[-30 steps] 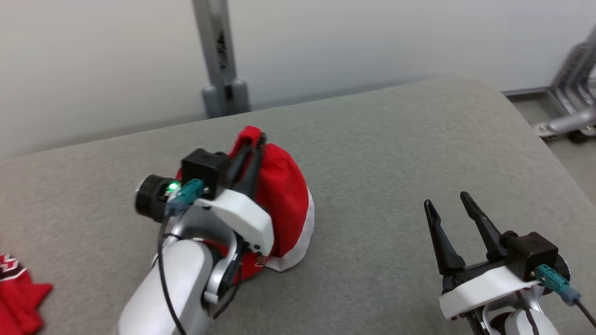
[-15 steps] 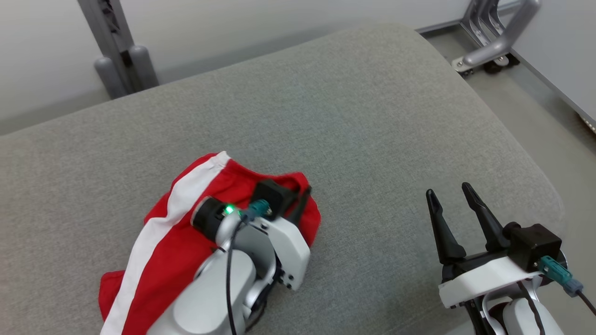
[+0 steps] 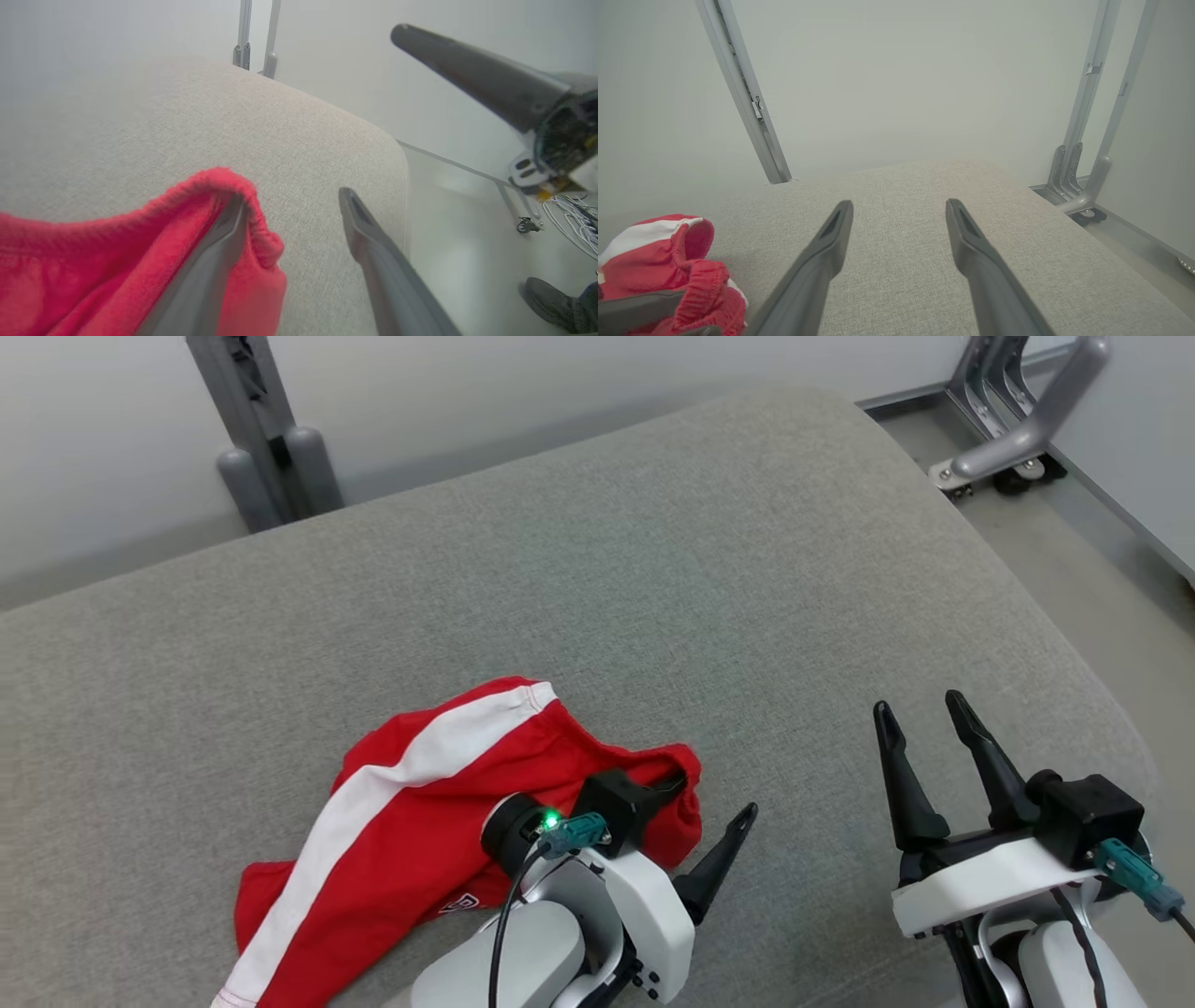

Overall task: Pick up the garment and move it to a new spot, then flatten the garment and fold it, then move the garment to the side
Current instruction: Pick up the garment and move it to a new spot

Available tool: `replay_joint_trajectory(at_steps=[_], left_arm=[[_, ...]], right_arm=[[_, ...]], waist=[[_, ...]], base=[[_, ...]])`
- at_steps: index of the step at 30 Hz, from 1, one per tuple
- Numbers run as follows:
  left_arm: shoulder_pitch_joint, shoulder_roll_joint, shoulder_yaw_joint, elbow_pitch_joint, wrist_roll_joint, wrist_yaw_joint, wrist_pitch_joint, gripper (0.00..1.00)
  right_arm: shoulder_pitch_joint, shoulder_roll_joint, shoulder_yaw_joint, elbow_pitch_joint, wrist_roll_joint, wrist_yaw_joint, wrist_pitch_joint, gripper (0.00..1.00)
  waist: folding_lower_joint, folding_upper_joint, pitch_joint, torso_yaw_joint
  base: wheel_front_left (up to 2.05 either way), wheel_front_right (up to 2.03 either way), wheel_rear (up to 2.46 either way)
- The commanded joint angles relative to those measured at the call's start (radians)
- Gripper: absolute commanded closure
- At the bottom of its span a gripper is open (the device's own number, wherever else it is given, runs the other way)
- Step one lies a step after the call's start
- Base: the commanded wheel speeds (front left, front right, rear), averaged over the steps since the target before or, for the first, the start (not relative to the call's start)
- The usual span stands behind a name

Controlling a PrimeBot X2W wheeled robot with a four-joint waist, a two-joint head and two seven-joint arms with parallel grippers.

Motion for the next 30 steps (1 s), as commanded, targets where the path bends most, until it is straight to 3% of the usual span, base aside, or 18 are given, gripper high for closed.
replay_joint_trajectory(at_steps=[1, 8, 11, 15, 20, 21, 26, 30], left_arm=[[-0.022, 0.005, -0.022, -0.004, -0.008, 0.013, -0.031, 0.0], [0.005, 0.004, -0.05, -0.009, -0.009, 0.057, -0.103, 0.0], [0.024, 0.024, -0.042, -0.016, -0.017, 0.059, -0.109, 0.0], [0.053, 0.056, -0.024, -0.047, -0.01, 0.097, -0.114, 0.0], [0.119, 0.134, 0.078, -0.14, -0.027, 0.184, -0.126, 0.0], [0.119, 0.134, 0.078, -0.14, -0.027, 0.184, -0.126, 0.0], [0.203, 0.242, 0.237, -0.286, -0.007, 0.293, -0.129, 0.0], [0.28, 0.317, 0.37, -0.398, 0.017, 0.353, -0.128, 0.0]], right_arm=[[0.005, -0.005, -0.005, -0.002, -0.011, 0.0, -0.001, 0.0], [0.036, -0.007, -0.035, -0.023, -0.03, 0.0, 0.022, 0.0], [0.052, -0.006, -0.048, -0.032, -0.035, 0.0, 0.032, 0.0], [0.073, -0.007, -0.059, -0.049, -0.041, 0.0, 0.044, 0.0], [0.101, -0.006, -0.069, -0.067, -0.047, 0.0, 0.061, 0.0], [0.101, -0.006, -0.069, -0.067, -0.047, 0.0, 0.061, 0.0], [0.12, -0.006, -0.078, -0.09, -0.052, 0.0, 0.081, 0.0], [0.125, -0.007, -0.083, -0.104, -0.053, 0.0, 0.095, 0.0]], waist=[[0.0, -0.0001, -0.026, 0.027], [0.0, -0.0001, -0.091, 0.105], [0.0, -0.0001, -0.109, 0.138], [0.0, -0.0001, -0.136, 0.17], [0.0, -0.0001, -0.17, 0.202], [0.0, -0.0001, -0.17, 0.202], [0.0, -0.0001, -0.184, 0.234], [0.0, -0.0001, -0.192, 0.256]], base=[[0.0, 0.0, 0.0], [0.0, 0.0, 0.0], [0.0, 0.0, 0.0], [0.0, 0.0, 0.0], [0.0, 0.0, 0.0], [0.0, 0.0, 0.0], [0.0, 0.0, 0.0], [0.0, 0.0, 0.0]])
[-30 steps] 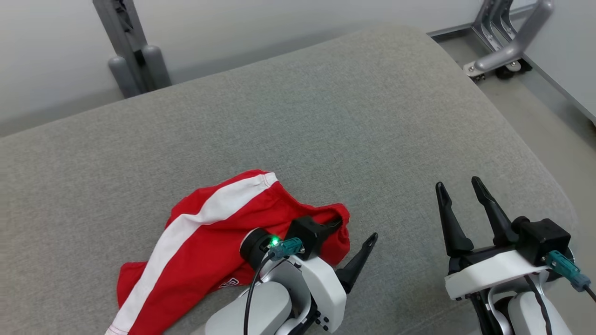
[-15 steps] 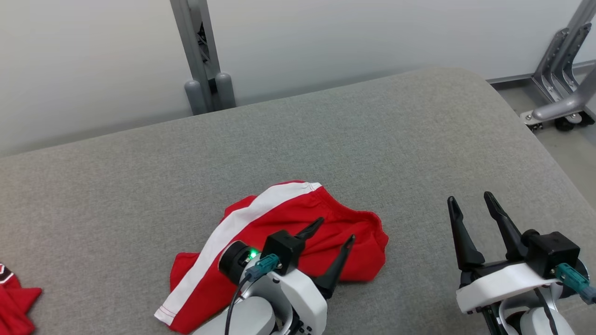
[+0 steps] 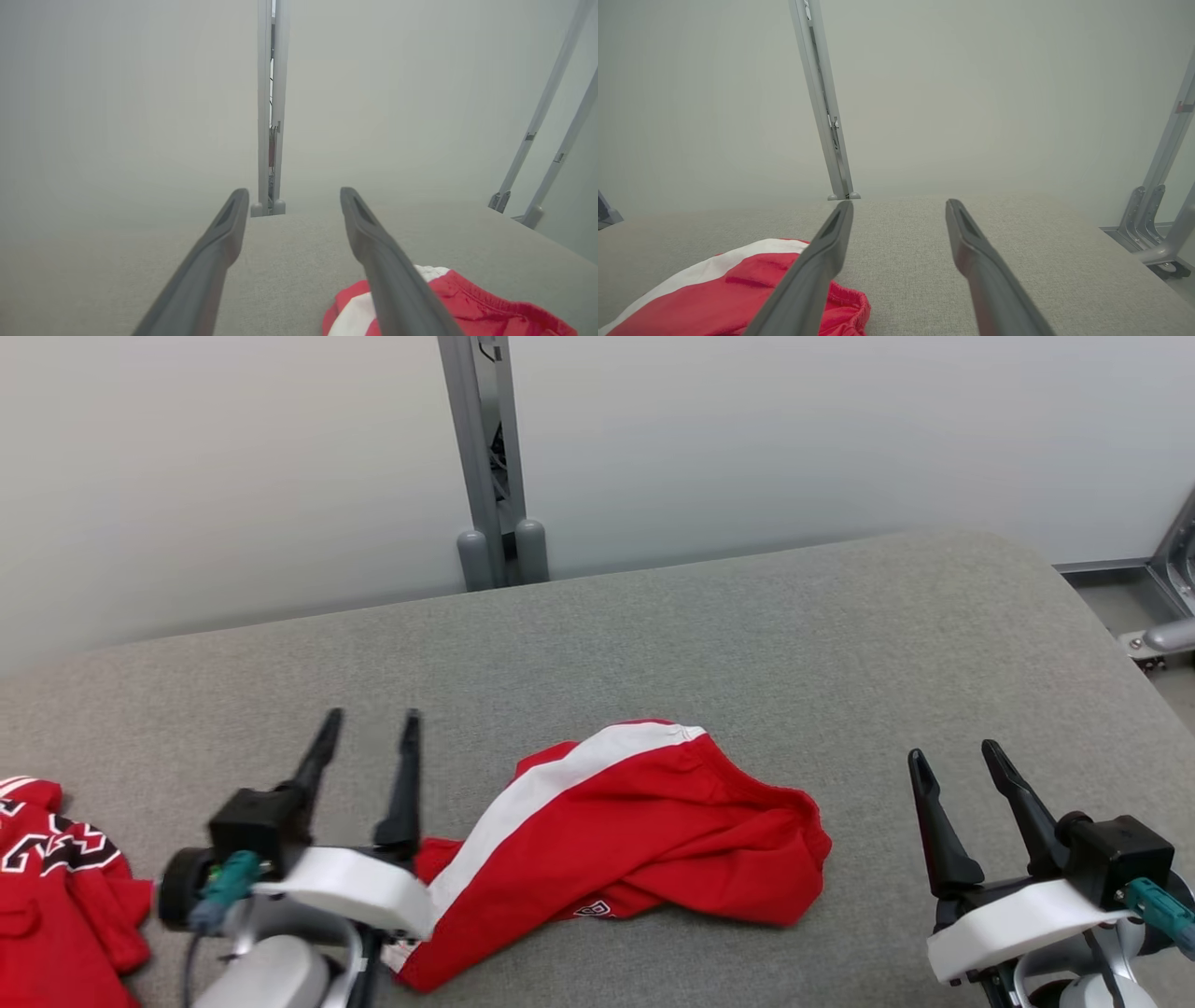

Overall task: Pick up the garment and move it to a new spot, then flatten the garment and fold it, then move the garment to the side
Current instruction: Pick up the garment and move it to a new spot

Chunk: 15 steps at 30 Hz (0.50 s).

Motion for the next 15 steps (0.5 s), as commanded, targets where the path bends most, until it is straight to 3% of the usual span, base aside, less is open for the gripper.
replay_joint_trajectory(at_steps=[1, 7, 9, 15], left_arm=[[0.024, 0.017, 0.027, -0.022, 0.014, 0.011, -0.003, 0.0], [0.13, 0.093, 0.182, -0.117, 0.035, 0.039, -0.004, 0.0], [0.174, 0.107, 0.257, -0.165, 0.042, 0.02, -0.004, 0.0], [0.277, 0.121, 0.349, -0.201, 0.081, -0.066, -0.004, 0.0]], right_arm=[[0.007, -0.009, -0.006, -0.008, -0.002, 0.0, 0.004, 0.0], [0.017, -0.013, -0.007, -0.02, 0.0, 0.0, 0.017, 0.0], [0.024, -0.016, -0.009, -0.022, 0.002, 0.0, 0.02, 0.0], [0.028, -0.019, -0.004, -0.021, 0.008, 0.0, 0.023, 0.0]], waist=[[0.0, 0.0, -0.005, 0.01], [0.0, 0.0, -0.013, 0.033], [0.0, 0.0, -0.015, 0.039], [0.0, 0.0, -0.023, 0.037]], base=[[0.0, 0.0, 0.0], [0.0, 0.0, 0.0], [0.0, 0.0, 0.0], [0.0, 0.0, 0.0]])
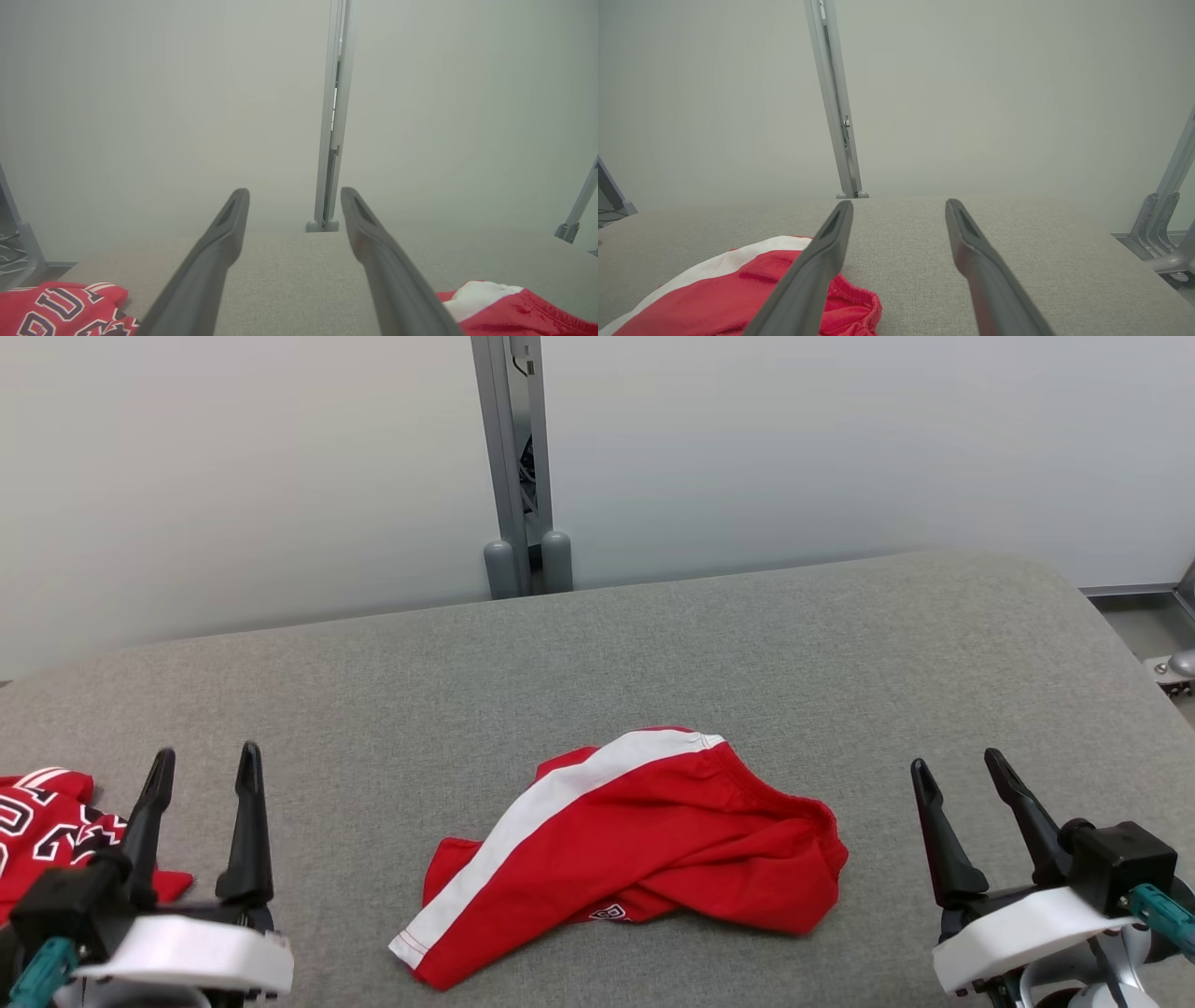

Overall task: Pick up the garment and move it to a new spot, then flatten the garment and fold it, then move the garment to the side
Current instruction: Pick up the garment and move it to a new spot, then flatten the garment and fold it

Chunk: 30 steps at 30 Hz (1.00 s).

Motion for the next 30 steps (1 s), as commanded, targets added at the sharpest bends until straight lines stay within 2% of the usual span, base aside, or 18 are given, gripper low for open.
replay_joint_trajectory(at_steps=[1, 8, 15, 30], left_arm=[[0.02, 0.001, 0.01, -0.003, 0.012, -0.018, -0.004, 0.0], [0.105, -0.034, 0.071, 0.019, 0.017, -0.068, -0.004, 0.0], [0.136, -0.052, 0.088, 0.066, 0.054, -0.111, -0.004, 0.0], [0.112, -0.081, 0.075, 0.105, 0.074, -0.117, -0.002, 0.0]], right_arm=[[0.007, -0.008, -0.004, 0.003, 0.006, 0.0, 0.002, 0.0], [0.03, -0.007, -0.005, 0.007, 0.005, 0.0, 0.0, 0.0], [0.045, -0.005, 0.014, 0.009, 0.006, 0.0, 0.007, 0.0], [0.037, -0.006, 0.019, 0.005, 0.005, 0.0, 0.012, 0.0]], waist=[[0.0, 0.0, -0.003, -0.001], [0.0, 0.0, -0.016, 0.004], [0.0, 0.0, -0.027, 0.009], [0.0, 0.0, -0.03, 0.014]], base=[[0.0, 0.0, 0.0], [0.0, 0.0, 0.0], [0.0, 0.0, 0.0], [0.0, 0.0, 0.0]])
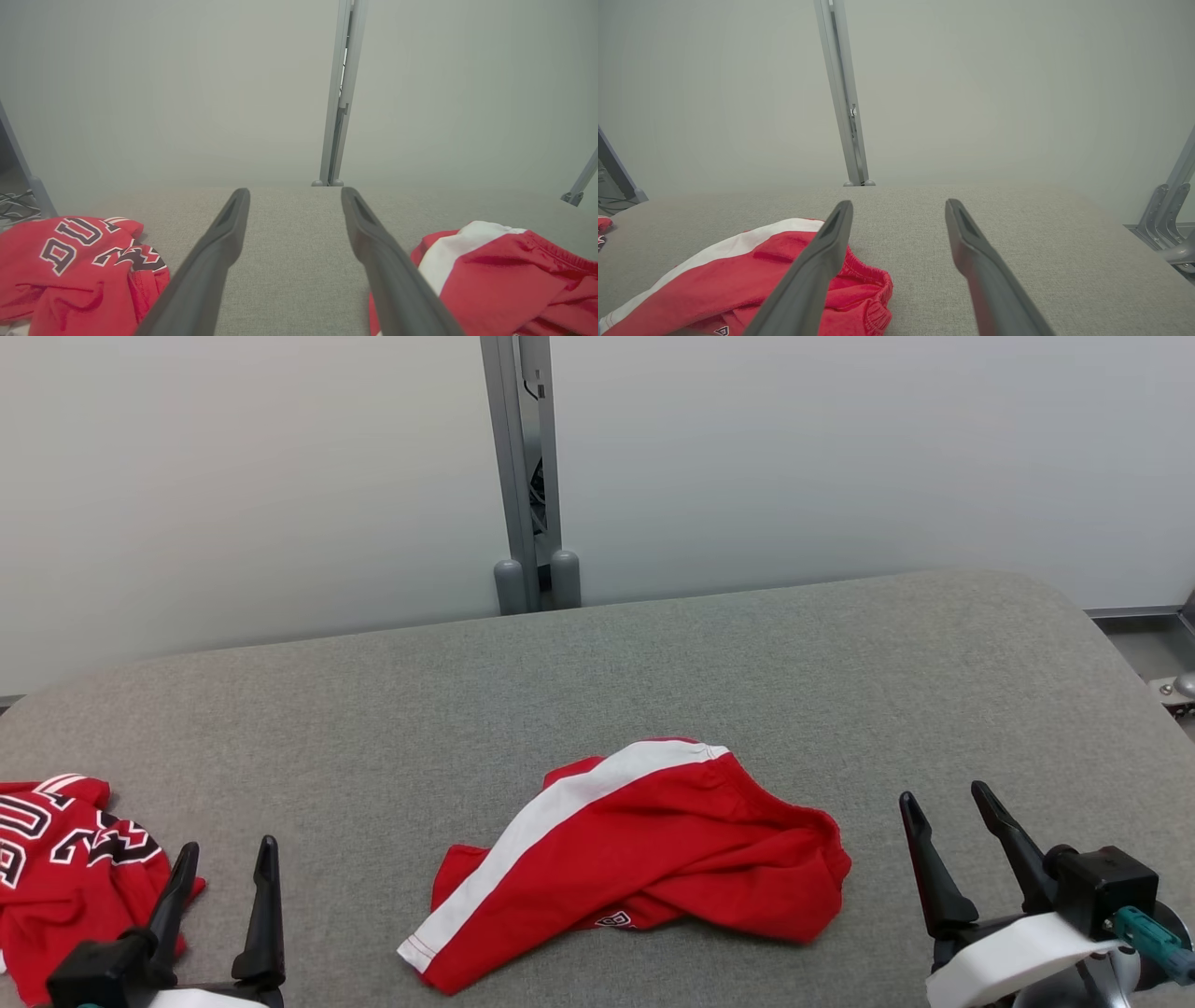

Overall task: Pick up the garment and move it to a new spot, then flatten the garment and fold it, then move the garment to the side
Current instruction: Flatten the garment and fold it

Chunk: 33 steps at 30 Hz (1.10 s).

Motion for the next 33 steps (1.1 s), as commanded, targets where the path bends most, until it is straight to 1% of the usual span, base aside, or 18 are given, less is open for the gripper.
replay_joint_trajectory(at_steps=[1, 14, 20, 25, 28, 33], left_arm=[[-0.022, 0.003, -0.001, 0.003, 0.0, -0.001, 0.0, 0.0], [-0.042, -0.007, -0.021, 0.017, 0.009, 0.012, 0.008, 0.0], [-0.066, -0.003, -0.035, 0.013, 0.011, 0.006, 0.022, 0.0], [-0.122, -0.011, -0.066, 0.024, -0.008, -0.028, 0.08, 0.0], [-0.149, -0.009, -0.098, 0.052, -0.033, -0.06, 0.161, 0.0], [-0.161, -0.022, -0.158, 0.116, -0.091, -0.114, 0.295, 0.0]], right_arm=[[-0.006, -0.003, -0.001, -0.002, 0.001, 0.0, 0.0, 0.0], [-0.013, -0.006, 0.002, 0.004, 0.005, 0.0, -0.003, 0.0], [-0.016, -0.006, 0.003, -0.001, 0.006, 0.0, -0.001, 0.0], [-0.022, -0.008, 0.003, -0.002, 0.009, 0.0, -0.005, 0.0], [-0.024, -0.007, 0.011, 0.002, 0.011, 0.0, -0.007, 0.0], [-0.028, -0.007, 0.031, 0.009, 0.019, 0.0, -0.011, 0.0]], waist=[[-0.0001, 0.0, 0.001, 0.001], [-0.0001, 0.0, 0.004, 0.007], [-0.0001, 0.0, 0.013, 0.012], [-0.0001, 0.0, 0.03, 0.019], [-0.0001, 0.0, 0.038, 0.018], [-0.0001, 0.0, 0.057, 0.007]], base=[[0.0, 0.0, 0.0], [0.0, 0.0, 0.0], [0.0, 0.0, 0.0], [0.0, 0.0, 0.0], [0.0, 0.0, 0.0], [0.0, 0.0, 0.0]])
